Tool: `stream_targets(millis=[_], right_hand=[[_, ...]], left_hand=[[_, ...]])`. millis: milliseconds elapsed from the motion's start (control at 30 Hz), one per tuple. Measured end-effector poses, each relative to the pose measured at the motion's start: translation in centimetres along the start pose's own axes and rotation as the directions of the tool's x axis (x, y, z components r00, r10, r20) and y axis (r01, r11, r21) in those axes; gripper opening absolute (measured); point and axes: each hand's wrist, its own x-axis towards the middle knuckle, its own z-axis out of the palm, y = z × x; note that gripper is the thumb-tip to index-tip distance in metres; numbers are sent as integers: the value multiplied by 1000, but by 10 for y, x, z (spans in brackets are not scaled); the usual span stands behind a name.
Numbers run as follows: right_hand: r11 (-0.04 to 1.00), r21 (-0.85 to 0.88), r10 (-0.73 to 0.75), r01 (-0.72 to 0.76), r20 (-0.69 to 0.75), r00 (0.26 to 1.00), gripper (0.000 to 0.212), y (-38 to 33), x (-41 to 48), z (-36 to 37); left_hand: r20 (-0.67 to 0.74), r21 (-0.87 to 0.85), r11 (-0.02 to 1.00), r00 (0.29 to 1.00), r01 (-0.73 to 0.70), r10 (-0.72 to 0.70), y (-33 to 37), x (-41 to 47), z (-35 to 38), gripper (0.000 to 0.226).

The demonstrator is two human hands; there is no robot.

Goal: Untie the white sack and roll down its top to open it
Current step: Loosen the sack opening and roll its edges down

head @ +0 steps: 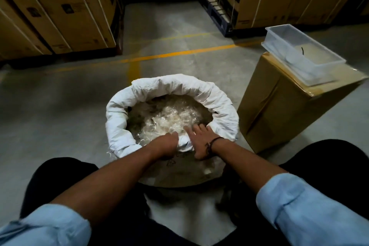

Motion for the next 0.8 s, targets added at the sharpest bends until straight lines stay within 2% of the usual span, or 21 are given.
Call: stream_targets(millis=[33, 67, 100, 133, 233, 300, 367, 400, 467, 500, 567, 600, 633, 700, 800], right_hand=[[999, -36, 9, -5, 107, 994, 99, -1, 0, -2], [998, -61, -2, 10, 125, 992, 92, 1, -1, -5], [996, -85, -22, 28, 70, 997, 78, 5, -2, -5], [991, -123, -52, 46, -51, 997, 63, 10, -4, -6], [957, -266, -203, 114, -336, 920, 30, 19, -7, 5], [938, -300, -298, 175, -438, 848, 18, 9, -7, 16], [923, -330, -350, 198, -506, 789, 11, 4, -6, 20], [926, -321, -343, 197, -501, 795, 13, 8, -9, 19], [955, -229, -265, 186, -389, 882, 28, 31, -17, 17], [973, -162, -205, 163, -290, 935, 44, 46, -24, 15], [980, -143, -163, 139, -172, 971, 67, 72, -33, 15], [970, -186, -187, 158, -150, 971, 63, 74, -33, 17], [961, -220, -207, 166, -179, 962, 47, 70, -33, 16], [924, -320, -315, 211, -318, 894, 21, 63, -22, 21], [895, -393, -415, 212, -556, 720, 17, 68, -9, 11]], left_hand=[[-34, 34, 999, 999, 22, -21, 3, -2, 4, 52], [-49, 50, 997, 998, 51, -49, 7, -4, 7, 49], [-41, 37, 997, 997, 72, -70, 11, -4, 9, 51], [-10, 13, 996, 996, 90, -89, 14, -4, 9, 61], [62, -129, 991, 998, 38, -30, 18, 2, -7, 101], [-28, -253, 963, 996, -93, 89, 25, 4, -22, 95], [-77, -302, 939, 986, -165, 148, 35, 8, -32, 74], [-84, -317, 931, 983, -183, 164, 39, 12, -33, 59], [-55, -381, 911, 987, -158, 148, 37, 19, -30, 38], [-6, -410, 904, 992, -119, 128, 35, 22, -25, 38], [82, -449, 887, 983, -108, 162, 37, 22, -16, 52], [108, -462, 878, 974, -126, 197, 38, 22, -10, 60], [130, -464, 874, 965, -144, 228, 40, 20, -4, 63], [148, -454, 876, 955, -163, 255, 44, 19, 9, 58], [145, -466, 880, 974, -88, 175, 44, 12, 11, 49]])
